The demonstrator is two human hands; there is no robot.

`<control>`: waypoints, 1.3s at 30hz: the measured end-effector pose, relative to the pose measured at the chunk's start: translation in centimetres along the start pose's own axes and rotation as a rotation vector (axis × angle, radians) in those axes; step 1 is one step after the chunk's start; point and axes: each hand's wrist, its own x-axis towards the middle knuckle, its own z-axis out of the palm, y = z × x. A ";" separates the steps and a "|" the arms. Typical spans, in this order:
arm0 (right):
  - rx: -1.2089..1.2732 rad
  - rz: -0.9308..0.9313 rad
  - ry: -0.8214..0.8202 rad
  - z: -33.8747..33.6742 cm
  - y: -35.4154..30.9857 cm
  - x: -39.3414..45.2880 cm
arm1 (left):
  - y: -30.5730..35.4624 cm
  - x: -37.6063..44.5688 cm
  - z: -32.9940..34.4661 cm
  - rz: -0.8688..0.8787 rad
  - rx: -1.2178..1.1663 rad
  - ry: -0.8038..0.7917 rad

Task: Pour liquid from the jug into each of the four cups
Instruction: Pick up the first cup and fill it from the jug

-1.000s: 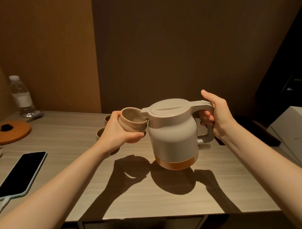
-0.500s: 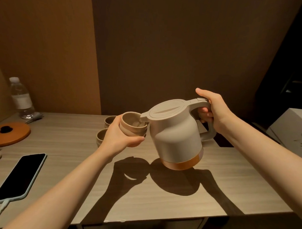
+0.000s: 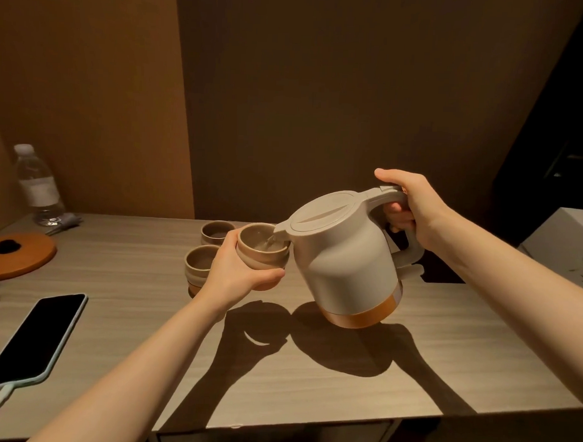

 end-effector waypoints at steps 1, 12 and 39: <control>-0.007 -0.001 -0.001 0.0 0.0 0.0 | -0.1 0.0 0.1 0.000 0.001 -0.001; -0.049 0.017 0.011 0.0 0.1 0.3 | -0.6 0.0 0.7 -0.025 0.027 -0.001; -0.055 -0.002 0.014 0.0 0.3 0.6 | -0.9 0.0 1.0 -0.020 0.037 0.005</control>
